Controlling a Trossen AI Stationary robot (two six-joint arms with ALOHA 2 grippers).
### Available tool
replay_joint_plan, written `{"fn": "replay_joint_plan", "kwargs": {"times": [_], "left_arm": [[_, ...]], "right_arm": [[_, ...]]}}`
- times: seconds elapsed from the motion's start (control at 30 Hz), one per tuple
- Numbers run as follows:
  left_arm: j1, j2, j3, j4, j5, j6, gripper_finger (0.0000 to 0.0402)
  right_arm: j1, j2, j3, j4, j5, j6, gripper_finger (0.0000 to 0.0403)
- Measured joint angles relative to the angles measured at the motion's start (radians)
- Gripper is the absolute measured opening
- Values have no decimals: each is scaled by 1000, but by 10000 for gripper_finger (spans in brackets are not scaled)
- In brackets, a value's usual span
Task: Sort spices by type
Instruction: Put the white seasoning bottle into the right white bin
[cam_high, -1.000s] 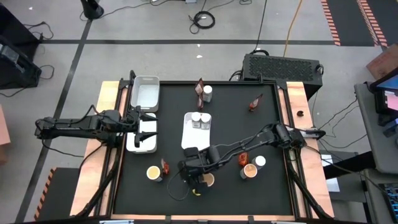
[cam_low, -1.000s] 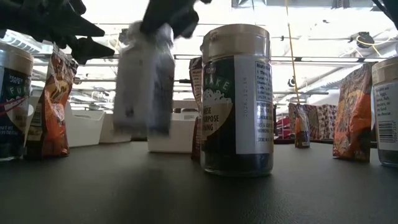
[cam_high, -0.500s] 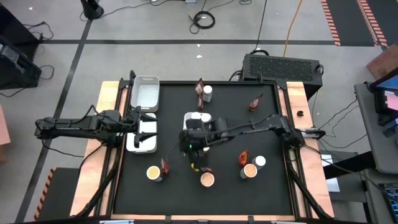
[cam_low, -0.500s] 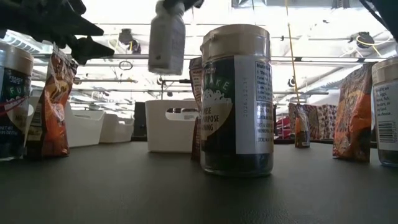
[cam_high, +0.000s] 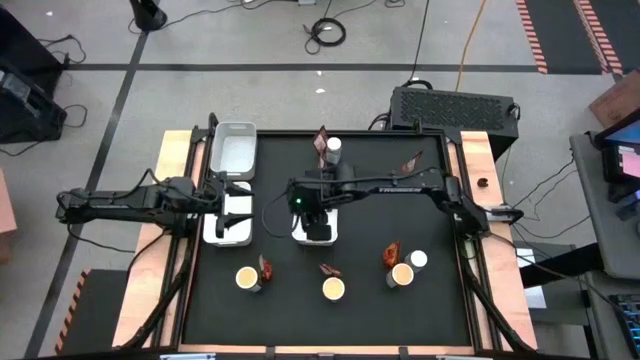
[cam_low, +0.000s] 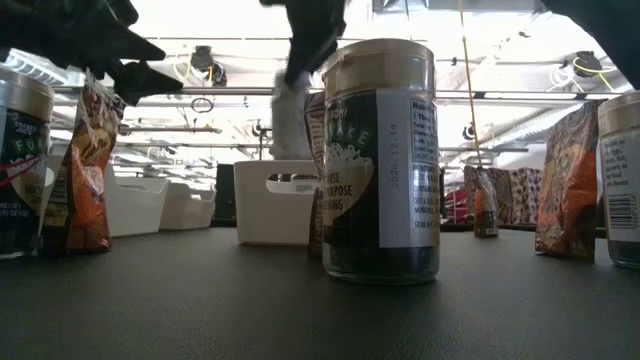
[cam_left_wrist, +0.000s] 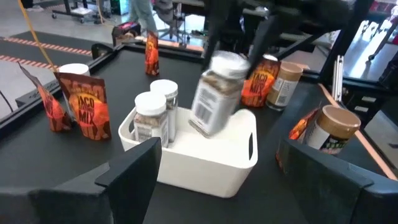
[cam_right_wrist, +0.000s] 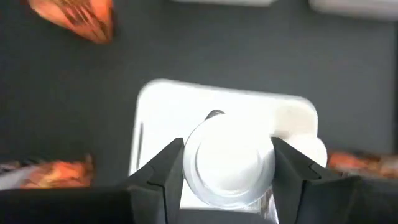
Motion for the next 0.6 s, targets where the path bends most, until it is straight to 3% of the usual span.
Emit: {"fn": "replay_joint_plan", "kwargs": {"times": [0.3, 0.6], "left_arm": [[0, 0, 0, -36, 2, 17, 327], [0, 0, 0, -35, 2, 22, 327]], "right_arm": [[-48, 1, -202, 99, 4, 120, 145], [-78, -12, -315, 126, 115, 348, 146]]}}
